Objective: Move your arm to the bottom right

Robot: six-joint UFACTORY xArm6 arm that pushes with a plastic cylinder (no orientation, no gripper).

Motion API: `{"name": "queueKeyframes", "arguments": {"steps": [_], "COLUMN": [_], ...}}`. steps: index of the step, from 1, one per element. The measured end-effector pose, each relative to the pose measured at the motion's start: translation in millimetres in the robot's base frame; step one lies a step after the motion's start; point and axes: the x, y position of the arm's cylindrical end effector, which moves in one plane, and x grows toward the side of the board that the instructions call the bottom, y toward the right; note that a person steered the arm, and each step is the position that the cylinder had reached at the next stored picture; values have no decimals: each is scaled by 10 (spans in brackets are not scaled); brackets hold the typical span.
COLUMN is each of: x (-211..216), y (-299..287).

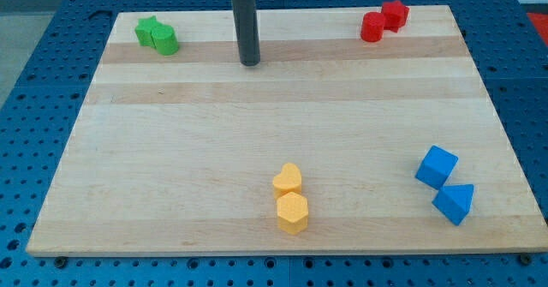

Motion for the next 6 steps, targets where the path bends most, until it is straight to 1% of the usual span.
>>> {"name": "queueKeyframes", "arguments": {"steps": [2,3,4,5,6], "x": [68,312,715,1107,1384], "y": [858,1301,1776,2129,2580]}}
